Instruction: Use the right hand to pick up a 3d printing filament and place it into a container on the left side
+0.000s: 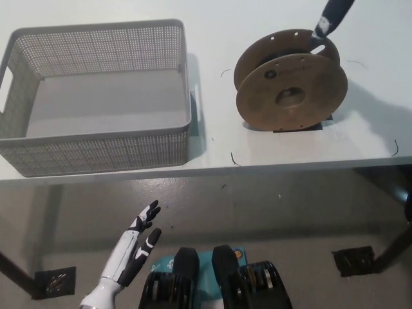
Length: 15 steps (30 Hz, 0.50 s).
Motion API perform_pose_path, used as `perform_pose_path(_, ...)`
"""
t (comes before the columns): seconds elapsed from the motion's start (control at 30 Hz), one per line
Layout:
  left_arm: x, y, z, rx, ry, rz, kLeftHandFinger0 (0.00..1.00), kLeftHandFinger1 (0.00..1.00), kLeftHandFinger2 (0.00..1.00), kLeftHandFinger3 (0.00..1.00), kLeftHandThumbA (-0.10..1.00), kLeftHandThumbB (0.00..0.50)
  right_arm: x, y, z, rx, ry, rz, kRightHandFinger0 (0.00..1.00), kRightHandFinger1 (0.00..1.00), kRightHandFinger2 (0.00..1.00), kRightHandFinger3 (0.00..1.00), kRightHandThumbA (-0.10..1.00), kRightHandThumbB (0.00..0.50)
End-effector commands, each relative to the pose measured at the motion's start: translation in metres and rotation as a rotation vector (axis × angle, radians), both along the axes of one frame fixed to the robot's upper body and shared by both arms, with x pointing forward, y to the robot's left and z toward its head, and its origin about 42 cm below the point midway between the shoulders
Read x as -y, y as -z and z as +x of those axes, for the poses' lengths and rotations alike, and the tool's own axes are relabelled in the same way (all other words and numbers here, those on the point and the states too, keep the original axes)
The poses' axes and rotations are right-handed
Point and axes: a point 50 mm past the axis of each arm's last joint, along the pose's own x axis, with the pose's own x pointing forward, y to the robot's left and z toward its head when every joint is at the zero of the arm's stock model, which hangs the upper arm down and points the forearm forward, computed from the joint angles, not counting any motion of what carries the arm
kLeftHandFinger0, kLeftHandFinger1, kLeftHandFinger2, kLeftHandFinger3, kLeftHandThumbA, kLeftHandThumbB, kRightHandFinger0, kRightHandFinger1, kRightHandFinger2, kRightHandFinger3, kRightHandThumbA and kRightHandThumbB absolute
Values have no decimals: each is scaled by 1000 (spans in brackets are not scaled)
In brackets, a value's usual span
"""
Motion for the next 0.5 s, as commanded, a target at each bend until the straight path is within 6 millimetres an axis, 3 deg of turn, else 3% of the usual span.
perform_pose_path(0.0,0,-8,-2,19,20,5,1000,1000,1000,1000,1000,140,-20,-49,-11,63,-35,-71,1000,1000,1000,1000,1000,356)
perform_pose_path(0.07,0,-7,-1,17,25,9,1000,1000,1000,1000,1000,136,-26,-48,-11,56,12,-68,1000,1000,1000,1000,1000,398)
perform_pose_path(0.17,1,-7,-2,18,32,12,1000,1000,1000,1000,1000,116,-32,-41,-5,29,-14,-68,1000,1000,1000,1000,1000,354)
perform_pose_path(0.33,1,-5,-6,5,33,8,1000,1000,1000,1000,1000,132,-38,-24,11,18,20,-135,1000,1000,1000,1000,1000,430)
perform_pose_path(0.37,1,-5,-5,7,35,6,1000,1000,1000,1000,1000,131,-38,-23,15,36,32,-164,1000,1000,1000,1000,1000,432)
perform_pose_path(0.4,1,-6,-5,7,36,6,1000,1000,1000,1000,1000,131,-39,-22,16,40,36,-174,1000,1000,1000,1000,1000,398)
perform_pose_path(0.47,3,-3,-7,-5,34,1,1000,1000,1000,1000,1000,153,-38,-14,23,53,57,-222,1000,1000,1000,1000,1000,422)
